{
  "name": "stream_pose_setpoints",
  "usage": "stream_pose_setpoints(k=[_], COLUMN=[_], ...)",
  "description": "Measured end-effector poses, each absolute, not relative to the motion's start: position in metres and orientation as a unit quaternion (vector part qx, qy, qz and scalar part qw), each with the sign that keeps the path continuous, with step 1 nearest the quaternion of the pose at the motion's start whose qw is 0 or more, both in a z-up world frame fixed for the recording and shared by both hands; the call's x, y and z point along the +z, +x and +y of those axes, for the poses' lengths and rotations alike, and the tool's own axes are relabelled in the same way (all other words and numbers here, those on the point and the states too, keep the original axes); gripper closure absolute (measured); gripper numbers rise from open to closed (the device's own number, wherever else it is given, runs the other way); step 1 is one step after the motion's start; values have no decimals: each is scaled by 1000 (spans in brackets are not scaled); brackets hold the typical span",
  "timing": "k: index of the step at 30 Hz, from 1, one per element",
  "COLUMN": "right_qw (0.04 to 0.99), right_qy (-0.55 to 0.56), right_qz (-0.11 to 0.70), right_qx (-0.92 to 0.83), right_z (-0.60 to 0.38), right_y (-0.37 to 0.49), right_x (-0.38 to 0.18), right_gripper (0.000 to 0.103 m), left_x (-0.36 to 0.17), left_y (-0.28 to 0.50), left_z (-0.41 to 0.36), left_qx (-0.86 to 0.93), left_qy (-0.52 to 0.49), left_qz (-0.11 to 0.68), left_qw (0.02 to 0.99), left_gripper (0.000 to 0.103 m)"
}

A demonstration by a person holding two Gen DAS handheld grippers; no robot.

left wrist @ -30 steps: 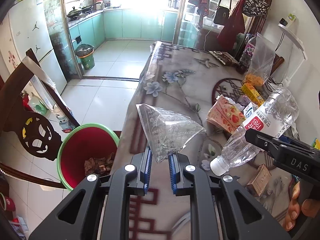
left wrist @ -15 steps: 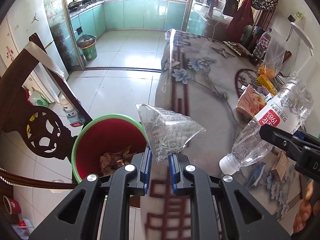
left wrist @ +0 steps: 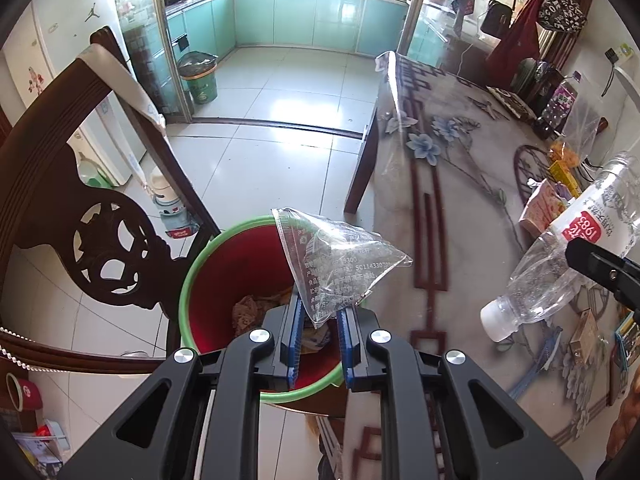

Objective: Collect trash
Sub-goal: 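Carry the wrapper with the left tool to the bucket while the right tool carries the bottle, then open the left tool over the bucket while the right tool releases the bottle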

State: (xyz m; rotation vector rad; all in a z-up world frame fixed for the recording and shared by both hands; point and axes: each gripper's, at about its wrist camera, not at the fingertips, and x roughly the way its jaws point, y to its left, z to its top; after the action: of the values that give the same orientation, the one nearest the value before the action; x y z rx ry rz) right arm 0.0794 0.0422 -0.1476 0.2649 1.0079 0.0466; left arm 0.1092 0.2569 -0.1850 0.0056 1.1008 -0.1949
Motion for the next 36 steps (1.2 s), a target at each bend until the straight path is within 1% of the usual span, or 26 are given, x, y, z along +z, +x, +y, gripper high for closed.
stream_pose_setpoints(k=[15, 23, 28, 30, 31, 32, 33, 34, 36], right_qw=[866, 855, 851, 849, 848, 847, 847, 848, 849], right_qy=[110, 106, 80, 72, 68, 60, 56, 57, 62], right_qz=[485, 498, 503, 505, 506, 508, 508, 506, 503], right_qx=[41, 98, 129, 138, 142, 147, 148, 148, 152], right_z=[71, 105, 133, 142, 145, 149, 151, 154, 153], right_y=[90, 108, 115, 117, 118, 118, 118, 119, 118], right_x=[-149, -158, -161, -162, -163, -164, -164, -163, -161], right_gripper=[42, 42, 42, 42, 40, 38, 36, 32, 32], left_x=[-205, -216, -217, -216, -215, -215, -213, -210, -205], left_y=[119, 129, 134, 136, 137, 138, 139, 138, 140], left_z=[298, 315, 324, 326, 328, 329, 331, 332, 332], left_qx=[-58, -37, -30, -27, -23, -19, -14, -13, -13], left_qy=[-14, -14, -24, -26, -27, -26, -24, -25, -25], left_qz=[542, 551, 554, 551, 551, 551, 546, 538, 534], left_qw=[838, 833, 832, 833, 834, 834, 837, 843, 845], left_gripper=[90, 90, 89, 85, 77, 47, 31, 33, 33])
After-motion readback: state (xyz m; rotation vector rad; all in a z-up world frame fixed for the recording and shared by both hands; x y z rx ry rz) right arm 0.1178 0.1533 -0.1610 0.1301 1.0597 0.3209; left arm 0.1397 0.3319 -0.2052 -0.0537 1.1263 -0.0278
